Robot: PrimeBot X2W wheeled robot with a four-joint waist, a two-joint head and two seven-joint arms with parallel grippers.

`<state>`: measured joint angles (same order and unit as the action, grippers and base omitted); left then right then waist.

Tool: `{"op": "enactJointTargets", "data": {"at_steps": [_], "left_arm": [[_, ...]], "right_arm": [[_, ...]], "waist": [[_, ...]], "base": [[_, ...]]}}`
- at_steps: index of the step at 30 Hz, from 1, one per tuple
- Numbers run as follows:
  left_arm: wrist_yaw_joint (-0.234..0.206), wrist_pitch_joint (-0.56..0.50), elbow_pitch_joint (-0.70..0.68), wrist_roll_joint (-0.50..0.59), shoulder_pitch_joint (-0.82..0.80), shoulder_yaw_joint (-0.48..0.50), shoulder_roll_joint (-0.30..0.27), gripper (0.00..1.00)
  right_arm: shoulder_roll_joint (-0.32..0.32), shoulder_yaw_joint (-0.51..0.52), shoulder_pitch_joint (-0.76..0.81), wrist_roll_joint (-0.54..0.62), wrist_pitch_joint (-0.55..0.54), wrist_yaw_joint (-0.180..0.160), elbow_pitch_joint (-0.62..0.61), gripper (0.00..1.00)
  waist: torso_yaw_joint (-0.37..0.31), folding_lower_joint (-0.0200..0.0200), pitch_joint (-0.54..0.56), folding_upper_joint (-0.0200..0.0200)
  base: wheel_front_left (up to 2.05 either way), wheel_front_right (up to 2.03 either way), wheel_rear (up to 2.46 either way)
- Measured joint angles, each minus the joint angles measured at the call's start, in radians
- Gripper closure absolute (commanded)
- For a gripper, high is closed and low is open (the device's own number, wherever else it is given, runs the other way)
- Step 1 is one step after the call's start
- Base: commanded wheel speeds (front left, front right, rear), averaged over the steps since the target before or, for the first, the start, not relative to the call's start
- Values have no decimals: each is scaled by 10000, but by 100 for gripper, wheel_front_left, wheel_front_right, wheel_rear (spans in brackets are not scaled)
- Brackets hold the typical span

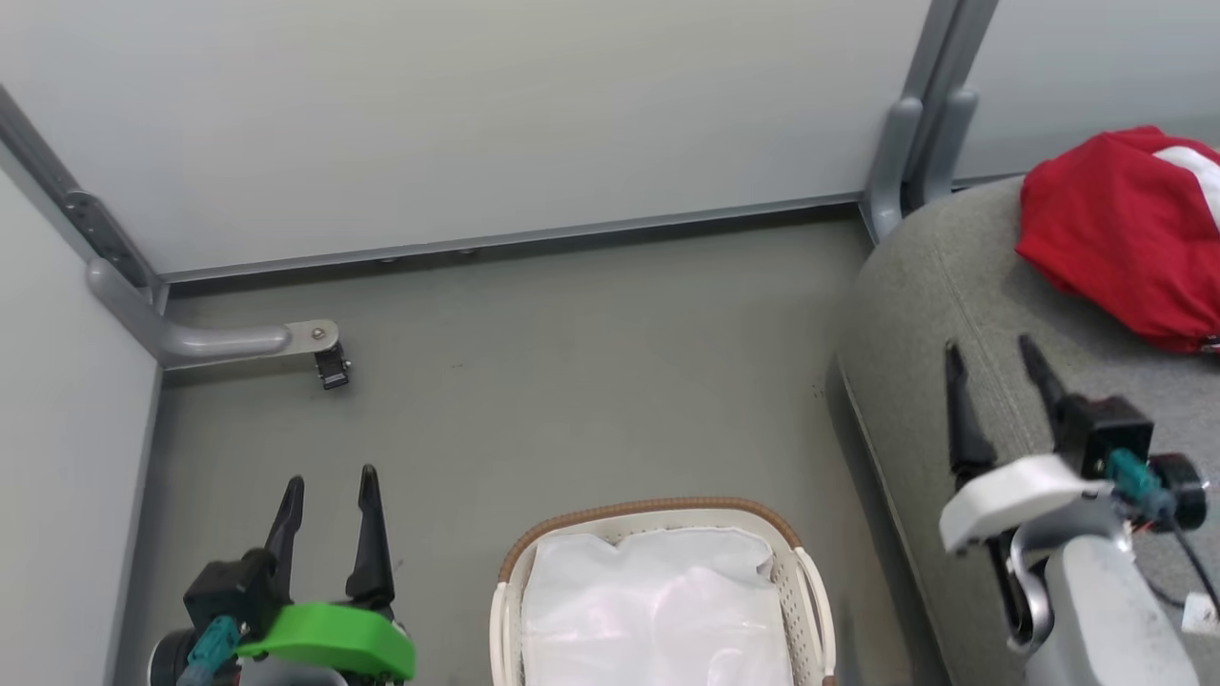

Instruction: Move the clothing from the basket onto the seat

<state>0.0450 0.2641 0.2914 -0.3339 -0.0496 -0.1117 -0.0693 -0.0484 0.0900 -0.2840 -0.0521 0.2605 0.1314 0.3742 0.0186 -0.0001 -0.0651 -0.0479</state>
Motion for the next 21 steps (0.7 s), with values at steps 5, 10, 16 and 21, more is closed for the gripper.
{"op": "enactJointTargets", "data": {"at_steps": [5, 10, 16, 21], "left_arm": [[132, 0, -79, 196, 508, 364, 130, 0], [182, 0, -286, 288, 896, 533, 169, 0], [221, 0, -399, 328, 1040, 431, 184, 0], [163, 0, -422, 324, 1039, 313, 186, 0]], "right_arm": [[19, -598, 890, -627, 0, 0, -267, 0], [15, -876, 1445, -1022, 0, 0, -397, 0], [19, -1218, 1732, -1250, 0, 0, -291, 0], [19, -1277, 1732, -1264, 0, 0, -311, 0]], "waist": [[229, 0, 238, 0], [236, 0, 297, 0], [168, 0, 359, 0], [160, 0, 353, 0]], "base": [[0, 0, 0], [0, 0, 0], [0, 0, 0], [0, 0, 0]]}}
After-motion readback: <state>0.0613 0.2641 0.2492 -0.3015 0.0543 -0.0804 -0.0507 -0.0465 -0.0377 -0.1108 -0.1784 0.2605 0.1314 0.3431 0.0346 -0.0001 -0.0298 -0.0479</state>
